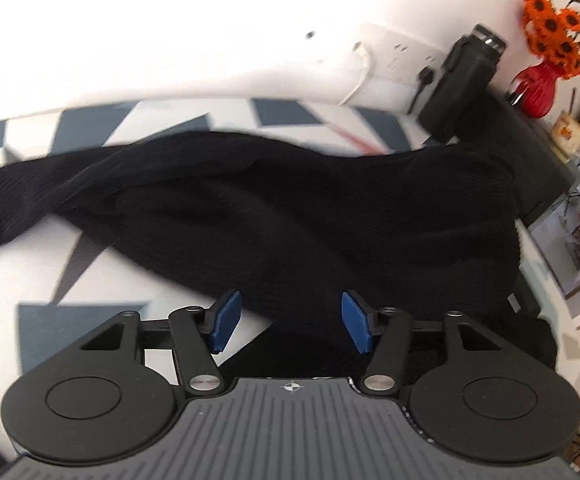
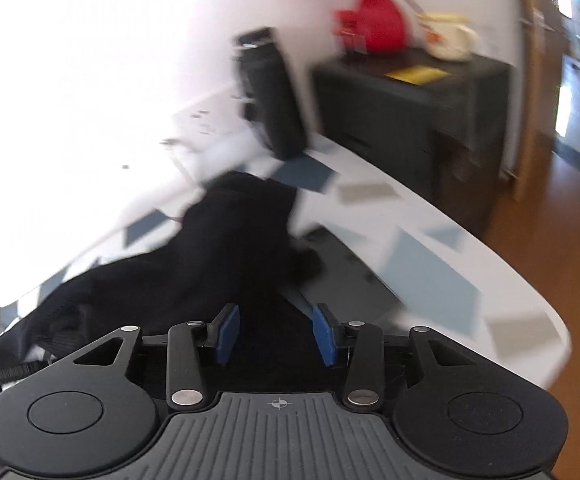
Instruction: Fold clothes
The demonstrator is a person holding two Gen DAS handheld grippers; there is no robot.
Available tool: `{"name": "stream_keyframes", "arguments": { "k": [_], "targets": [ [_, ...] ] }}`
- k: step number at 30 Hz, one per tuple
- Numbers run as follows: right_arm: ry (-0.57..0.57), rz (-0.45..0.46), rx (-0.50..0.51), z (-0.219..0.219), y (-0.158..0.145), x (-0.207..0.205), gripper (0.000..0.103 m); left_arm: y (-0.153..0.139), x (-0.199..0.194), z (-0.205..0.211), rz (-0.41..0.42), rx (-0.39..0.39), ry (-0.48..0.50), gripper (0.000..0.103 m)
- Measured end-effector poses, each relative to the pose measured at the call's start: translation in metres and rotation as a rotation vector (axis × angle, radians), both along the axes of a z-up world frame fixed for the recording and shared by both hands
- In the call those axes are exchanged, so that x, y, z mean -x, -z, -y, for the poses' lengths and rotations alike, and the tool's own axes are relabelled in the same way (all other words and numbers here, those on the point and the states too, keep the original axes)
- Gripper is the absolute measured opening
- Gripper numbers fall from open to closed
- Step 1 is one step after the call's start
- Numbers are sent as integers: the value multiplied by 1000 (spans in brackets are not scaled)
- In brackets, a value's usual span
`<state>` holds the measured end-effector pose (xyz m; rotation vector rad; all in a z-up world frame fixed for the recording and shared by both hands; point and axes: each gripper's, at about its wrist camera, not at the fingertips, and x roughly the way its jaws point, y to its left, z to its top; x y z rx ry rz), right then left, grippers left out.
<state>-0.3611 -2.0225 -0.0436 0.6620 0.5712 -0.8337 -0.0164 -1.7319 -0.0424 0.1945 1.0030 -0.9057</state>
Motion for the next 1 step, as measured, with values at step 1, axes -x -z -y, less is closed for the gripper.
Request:
{"name": "stream_keyframes", "arguments": {
  "k": [1],
  "targets": [
    [-34,-7,-8,5,3,-14,38,4,-2,-4,-2,-23,-11,58]
  ]
}}
